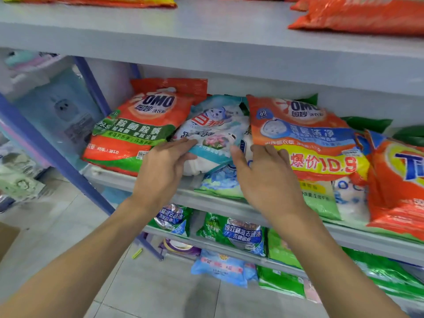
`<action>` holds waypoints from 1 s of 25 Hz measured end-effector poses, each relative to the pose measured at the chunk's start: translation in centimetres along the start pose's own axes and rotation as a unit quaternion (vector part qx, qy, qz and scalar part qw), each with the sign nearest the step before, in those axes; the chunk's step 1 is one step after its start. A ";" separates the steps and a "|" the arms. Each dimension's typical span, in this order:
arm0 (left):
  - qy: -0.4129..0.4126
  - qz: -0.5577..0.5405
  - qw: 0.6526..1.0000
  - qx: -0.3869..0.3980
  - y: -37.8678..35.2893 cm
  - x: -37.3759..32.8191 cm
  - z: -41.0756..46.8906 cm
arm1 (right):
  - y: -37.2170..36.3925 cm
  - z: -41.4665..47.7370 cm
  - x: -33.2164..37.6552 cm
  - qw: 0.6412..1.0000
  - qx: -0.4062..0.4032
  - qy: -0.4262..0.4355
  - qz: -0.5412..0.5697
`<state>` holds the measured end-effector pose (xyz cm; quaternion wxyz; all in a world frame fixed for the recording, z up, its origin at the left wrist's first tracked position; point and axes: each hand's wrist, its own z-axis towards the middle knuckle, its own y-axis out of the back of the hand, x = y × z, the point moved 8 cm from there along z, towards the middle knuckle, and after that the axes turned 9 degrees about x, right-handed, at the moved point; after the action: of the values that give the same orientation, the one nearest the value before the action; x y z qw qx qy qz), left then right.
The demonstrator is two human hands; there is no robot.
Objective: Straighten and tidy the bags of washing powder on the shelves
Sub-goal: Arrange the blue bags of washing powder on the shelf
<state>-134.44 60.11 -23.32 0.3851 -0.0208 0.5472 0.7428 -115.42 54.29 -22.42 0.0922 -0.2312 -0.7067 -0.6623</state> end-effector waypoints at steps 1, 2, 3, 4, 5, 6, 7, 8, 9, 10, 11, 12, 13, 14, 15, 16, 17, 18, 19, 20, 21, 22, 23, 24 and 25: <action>-0.007 -0.005 1.000 -0.021 0.6 -0.9 0.4 | 0.6 0.5 0.2 0.999 0.036 -0.003 0.014; -0.013 -0.011 0.999 -0.044 1.3 -1.9 0.6 | 1.2 1.2 0.2 0.997 0.066 -0.001 0.037; -0.022 -0.020 0.997 -0.069 2.0 -3.1 0.6 | 1.9 1.8 0.1 0.991 0.084 -0.018 0.105; -0.033 -0.031 0.995 -0.092 2.7 -4.4 0.3 | 2.4 2.1 -0.2 0.967 0.098 -0.060 0.226; -0.048 -0.047 0.992 -0.110 3.2 -5.7 -0.3 | 2.1 2.0 -0.6 0.919 0.130 -0.116 0.354; -0.062 -0.064 0.989 -0.119 3.4 -6.9 -1.0 | 1.4 1.8 -0.6 0.869 0.171 -0.146 0.440; -0.079 -0.080 0.987 -0.119 3.5 -7.9 -1.8 | 0.9 1.7 -0.3 0.832 0.210 -0.146 0.493; -0.094 -0.091 0.985 -0.112 3.3 -8.4 -2.5 | 0.3 1.7 -0.1 0.811 0.238 -0.132 0.518; -0.100 -0.105 0.985 -0.096 3.1 -8.5 -2.9 | -0.1 1.6 -0.1 0.803 0.247 -0.120 0.530; -0.083 -0.130 0.986 -0.068 2.7 -8.1 -3.3 | -0.7 1.5 -0.4 0.800 0.243 -0.111 0.537; -0.039 -0.167 0.985 -0.024 2.0 -7.1 -3.8 | -1.2 1.3 -0.8 0.795 0.232 -0.107 0.551; 0.023 -0.209 0.977 0.031 0.9 -5.8 -4.7 | -1.8 1.1 -1.4 0.791 0.222 -0.099 0.562; 0.086 -0.243 0.963 0.077 -0.2 -4.6 -6.0 | -2.3 0.6 -1.8 0.786 0.219 -0.089 0.571; 0.146 -0.260 0.949 0.102 -0.9 -3.5 -7.5 | -2.9 0.1 -2.0 0.776 0.220 -0.080 0.585; 0.198 -0.288 0.930 0.115 -1.4 -2.7 -8.8 | -3.5 -0.6 -2.3 0.768 0.220 -0.077 0.597; 0.239 -0.351 0.899 0.107 -1.9 -2.2 -9.7 | -4.1 -1.3 -2.7 0.758 0.217 -0.076 0.610; 0.273 -0.449 0.847 0.078 -2.4 -2.0 -10.4 | -4.7 -2.3 -3.2 0.747 0.210 -0.072 0.627; 0.301 -0.523 0.796 0.050 -2.8 -2.0 -10.7 | -5.1 -3.3 -3.6 0.733 0.204 -0.065 0.646; 0.324 -0.551 0.768 0.042 -2.9 -2.2 -10.9 | -5.6 -4.5 -3.9 0.714 0.203 -0.059 0.667; 0.344 -0.547 0.760 0.065 -3.1 -2.8 -11.1 | -6.2 -5.9 -4.1 0.695 0.205 -0.055 0.687; 0.361 -0.541 0.752 0.101 -3.2 -3.5 -11.4 | -6.7 -7.3 -4.4 0.680 0.205 -0.055 0.702; 0.384 -0.537 0.738 0.139 -3.4 -4.3 -12.2 | -7.1 -8.9 -4.8 0.662 0.204 -0.056 0.719; 0.405 -0.543 0.715 0.173 -3.7 -5.1 -12.9 | -7.3 -10.3 -5.1 0.644 0.201 -0.061 0.736; 0.418 -0.557 0.692 0.191 -3.6 -5.9 -13.7 | -7.6 -11.7 -5.5 0.627 0.199 -0.071 0.750; 0.425 -0.571 0.674 0.199 -3.4 -6.8 -14.3 | -7.5 -13.1 -5.7 0.616 0.197 -0.080 0.758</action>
<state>-133.27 44.87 -28.69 0.4554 -0.5651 0.6683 0.1633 -116.13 40.17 -30.24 0.5479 -0.7135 -0.3981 -0.1797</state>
